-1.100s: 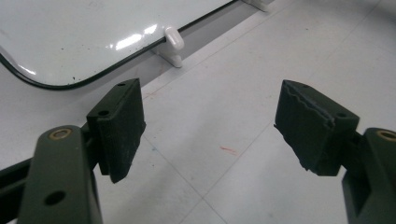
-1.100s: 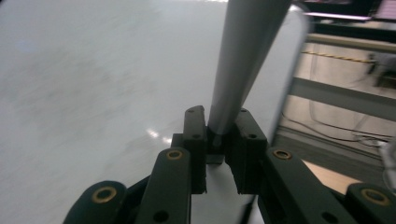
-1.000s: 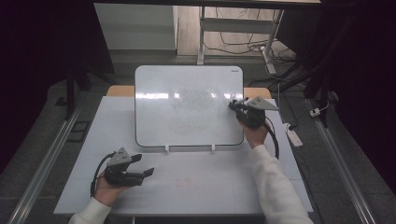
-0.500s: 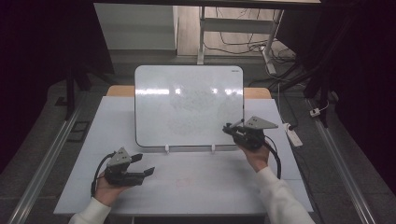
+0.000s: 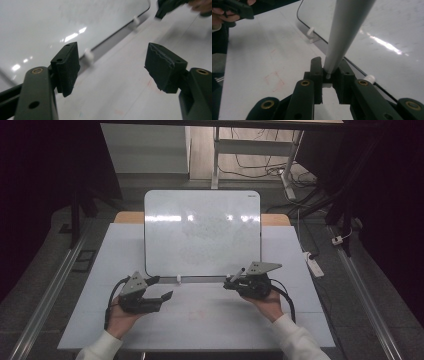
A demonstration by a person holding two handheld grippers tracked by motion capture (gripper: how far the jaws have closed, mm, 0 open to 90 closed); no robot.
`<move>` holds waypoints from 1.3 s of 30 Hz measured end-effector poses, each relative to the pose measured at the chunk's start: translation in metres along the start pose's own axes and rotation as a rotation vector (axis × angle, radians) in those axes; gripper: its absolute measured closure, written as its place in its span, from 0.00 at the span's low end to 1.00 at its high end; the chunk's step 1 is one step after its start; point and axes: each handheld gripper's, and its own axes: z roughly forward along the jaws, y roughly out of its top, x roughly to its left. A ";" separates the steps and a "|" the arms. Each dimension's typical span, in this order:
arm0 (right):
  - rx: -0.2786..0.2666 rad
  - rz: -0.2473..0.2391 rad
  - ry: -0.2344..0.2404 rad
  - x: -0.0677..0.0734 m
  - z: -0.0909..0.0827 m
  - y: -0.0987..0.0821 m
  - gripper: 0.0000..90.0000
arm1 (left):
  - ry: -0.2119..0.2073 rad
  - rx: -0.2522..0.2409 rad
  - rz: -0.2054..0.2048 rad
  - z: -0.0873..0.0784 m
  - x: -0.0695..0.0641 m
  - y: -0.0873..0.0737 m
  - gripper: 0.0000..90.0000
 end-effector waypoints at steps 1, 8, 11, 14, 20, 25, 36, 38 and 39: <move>0.010 -0.003 0.004 0.000 0.002 0.000 0.86 | -0.012 -0.003 0.003 0.004 -0.001 0.004 0.32; 0.046 -0.012 0.049 0.005 0.011 -0.001 0.86 | -0.049 -0.010 0.098 0.025 -0.018 0.040 0.32; 0.042 -0.012 0.056 0.007 0.012 -0.001 0.86 | -0.068 -0.021 0.112 0.035 -0.023 0.054 0.32; 0.039 -0.014 0.061 0.008 0.012 -0.001 0.86 | -0.088 -0.024 0.123 0.045 -0.028 0.063 0.32; 0.026 -0.020 0.079 0.011 0.012 0.003 0.86 | -0.132 -0.022 0.140 0.062 -0.036 0.074 0.35; 0.039 -0.019 0.096 0.013 0.016 0.003 0.86 | -0.176 -0.018 0.138 0.075 -0.038 0.078 0.38; 0.073 0.002 0.142 0.011 0.024 0.003 0.86 | -0.276 -0.007 0.172 0.102 -0.051 0.085 0.52; 0.089 0.004 0.153 0.012 0.026 0.003 0.86 | -0.294 -0.012 0.182 0.103 -0.054 0.086 0.60; 0.098 0.000 0.163 0.012 0.026 0.003 0.85 | -0.299 -0.012 0.187 0.104 -0.054 0.087 0.63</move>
